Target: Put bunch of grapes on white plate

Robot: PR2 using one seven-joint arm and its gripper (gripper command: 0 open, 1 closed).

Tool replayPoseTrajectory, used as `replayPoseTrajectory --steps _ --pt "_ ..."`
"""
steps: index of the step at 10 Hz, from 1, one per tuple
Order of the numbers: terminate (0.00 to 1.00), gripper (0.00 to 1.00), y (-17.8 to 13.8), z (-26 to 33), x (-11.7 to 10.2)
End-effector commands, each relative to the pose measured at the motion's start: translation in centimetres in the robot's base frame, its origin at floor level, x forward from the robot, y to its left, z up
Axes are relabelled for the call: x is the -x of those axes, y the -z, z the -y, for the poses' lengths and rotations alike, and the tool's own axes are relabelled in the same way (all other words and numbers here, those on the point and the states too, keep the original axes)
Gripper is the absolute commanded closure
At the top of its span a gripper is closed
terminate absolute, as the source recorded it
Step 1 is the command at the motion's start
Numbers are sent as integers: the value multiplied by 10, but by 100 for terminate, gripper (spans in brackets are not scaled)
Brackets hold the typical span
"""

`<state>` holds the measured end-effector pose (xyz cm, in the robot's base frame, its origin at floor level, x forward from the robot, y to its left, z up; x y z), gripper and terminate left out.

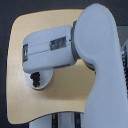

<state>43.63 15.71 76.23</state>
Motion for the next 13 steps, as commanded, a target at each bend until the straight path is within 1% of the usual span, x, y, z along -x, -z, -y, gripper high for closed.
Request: replayPoseTrajectory --steps 1,3,5,13 --pt "0 100 14 8 2" --pt "0 100 14 7 4" --pt "0 100 14 3 -1" --pt "0 100 0 -3 7"
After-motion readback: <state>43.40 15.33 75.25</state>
